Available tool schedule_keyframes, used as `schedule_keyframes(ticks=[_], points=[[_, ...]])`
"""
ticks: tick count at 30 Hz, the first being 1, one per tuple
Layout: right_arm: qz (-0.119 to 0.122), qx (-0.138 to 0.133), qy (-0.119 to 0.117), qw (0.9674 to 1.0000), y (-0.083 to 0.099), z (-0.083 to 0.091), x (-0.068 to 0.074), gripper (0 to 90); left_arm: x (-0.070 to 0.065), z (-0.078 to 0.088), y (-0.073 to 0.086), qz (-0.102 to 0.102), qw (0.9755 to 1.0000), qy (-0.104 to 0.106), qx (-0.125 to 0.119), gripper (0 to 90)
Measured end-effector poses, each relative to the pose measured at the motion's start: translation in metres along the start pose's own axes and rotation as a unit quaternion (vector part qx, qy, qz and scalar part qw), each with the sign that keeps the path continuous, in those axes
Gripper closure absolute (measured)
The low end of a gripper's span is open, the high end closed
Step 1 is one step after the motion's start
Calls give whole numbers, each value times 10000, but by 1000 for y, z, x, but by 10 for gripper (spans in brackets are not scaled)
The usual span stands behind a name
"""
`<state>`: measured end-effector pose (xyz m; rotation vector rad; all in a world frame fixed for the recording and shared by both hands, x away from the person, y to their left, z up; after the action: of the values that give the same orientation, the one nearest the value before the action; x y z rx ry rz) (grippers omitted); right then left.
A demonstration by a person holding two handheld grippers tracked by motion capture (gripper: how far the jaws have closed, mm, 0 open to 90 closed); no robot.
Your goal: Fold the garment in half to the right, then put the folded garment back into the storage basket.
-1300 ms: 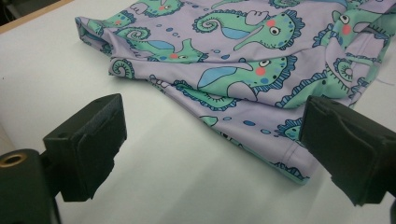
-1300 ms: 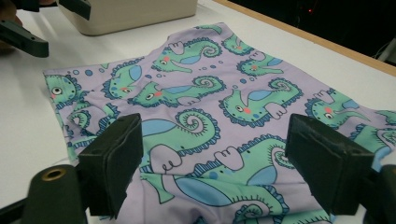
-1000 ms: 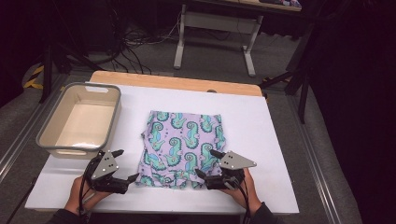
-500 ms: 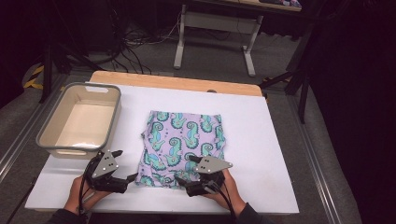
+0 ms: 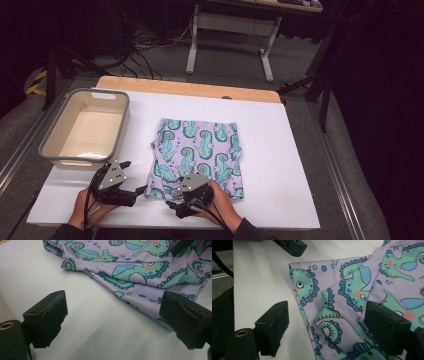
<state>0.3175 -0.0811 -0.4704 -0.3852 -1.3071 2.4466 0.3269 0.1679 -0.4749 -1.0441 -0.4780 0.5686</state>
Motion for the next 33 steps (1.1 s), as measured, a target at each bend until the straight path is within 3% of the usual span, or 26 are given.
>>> schedule_keyframes(ticks=[4,7,13,17,21,23,26,29,31,33], points=[[3,197,128,9997,1,-7,0,219,0,0,0,22,10000,12,-21,91],[-194,350,240,9989,1,-9,-4,315,-1,-1,0,40,10000,26,-12,91],[-108,369,236,9990,1,-8,-3,393,-2,-3,-2,59,10000,24,-7,94],[-129,364,283,9989,1,-6,-6,535,-1,-10,-7,124,9999,58,-52,98],[-119,317,428,9985,2,-5,-9,677,1,-19,-14,159,9998,46,-134,107],[-113,308,458,9984,2,-5,-9,696,2,-22,-17,193,9997,24,-154,112],[84,310,676,9972,3,-4,-6,796,6,-33,-26,219,9996,-40,-196,122],[159,304,753,9966,4,-4,-6,818,10,-40,-33,172,9996,-100,-211,123],[89,291,745,9968,4,-3,-6,830,18,-52,-40,314,9990,-174,-259,134],[53,264,762,9967,4,-3,-6,834,23,-57,-43,327,9989,-213,-247,137]])
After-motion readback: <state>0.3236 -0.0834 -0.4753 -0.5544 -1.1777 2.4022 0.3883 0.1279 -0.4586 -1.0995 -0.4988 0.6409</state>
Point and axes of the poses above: each handheld gripper's, and its own axes: z roughly backward along the jaws, y roughly out of its underside, x roughly to its left, the point moved 2 cm from there along -z, roughly forward along the jaws, and after that the axes turned 8 degrees about -x, right-handed, at the moved point
